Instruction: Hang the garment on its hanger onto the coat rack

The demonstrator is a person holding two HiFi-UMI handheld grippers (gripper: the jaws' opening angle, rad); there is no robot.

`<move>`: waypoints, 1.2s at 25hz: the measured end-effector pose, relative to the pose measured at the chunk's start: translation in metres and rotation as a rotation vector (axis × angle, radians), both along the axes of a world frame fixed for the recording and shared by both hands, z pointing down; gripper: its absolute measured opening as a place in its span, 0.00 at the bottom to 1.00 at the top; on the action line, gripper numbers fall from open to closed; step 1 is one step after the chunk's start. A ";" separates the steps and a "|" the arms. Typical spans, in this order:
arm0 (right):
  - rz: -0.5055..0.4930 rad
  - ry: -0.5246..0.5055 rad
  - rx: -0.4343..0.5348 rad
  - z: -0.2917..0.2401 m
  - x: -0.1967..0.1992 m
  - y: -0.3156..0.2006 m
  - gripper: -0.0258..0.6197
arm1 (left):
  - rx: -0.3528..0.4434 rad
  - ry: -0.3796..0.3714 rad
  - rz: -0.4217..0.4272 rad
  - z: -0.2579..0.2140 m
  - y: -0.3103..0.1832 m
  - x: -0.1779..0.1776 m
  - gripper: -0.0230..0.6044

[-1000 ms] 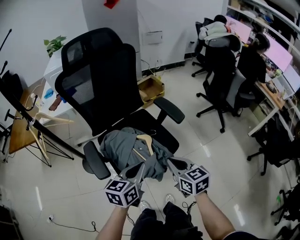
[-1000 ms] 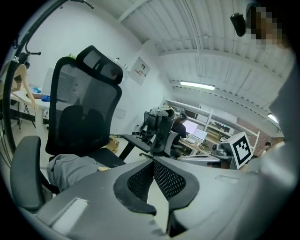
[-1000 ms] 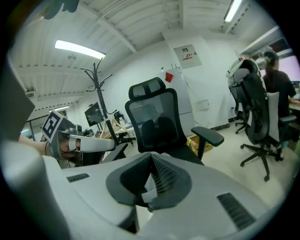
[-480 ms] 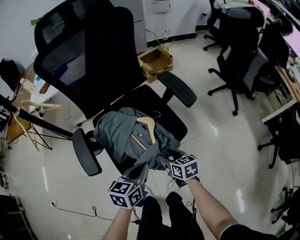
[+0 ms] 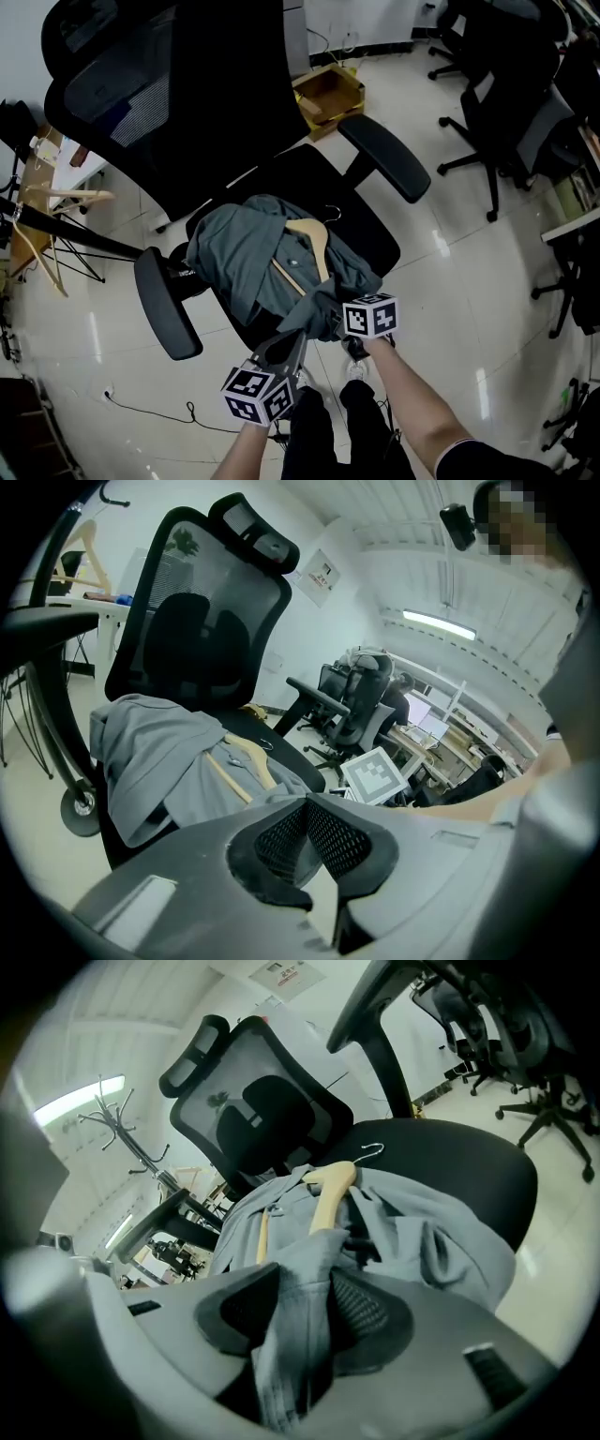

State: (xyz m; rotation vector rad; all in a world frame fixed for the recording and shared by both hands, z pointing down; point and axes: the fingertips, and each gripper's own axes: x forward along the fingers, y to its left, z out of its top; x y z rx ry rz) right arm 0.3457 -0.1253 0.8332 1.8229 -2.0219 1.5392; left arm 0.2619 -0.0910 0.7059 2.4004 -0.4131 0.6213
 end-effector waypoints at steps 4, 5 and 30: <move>0.008 -0.064 0.046 -0.014 0.001 -0.013 0.29 | 0.002 -0.004 -0.014 -0.001 -0.009 -0.006 0.01; 0.003 -0.083 0.051 -0.015 0.000 -0.015 0.29 | 0.002 -0.006 -0.016 -0.001 -0.010 -0.007 0.01; -0.189 -0.079 0.180 -0.077 -0.038 -0.097 0.18 | 0.001 0.013 -0.083 -0.025 -0.031 -0.034 0.01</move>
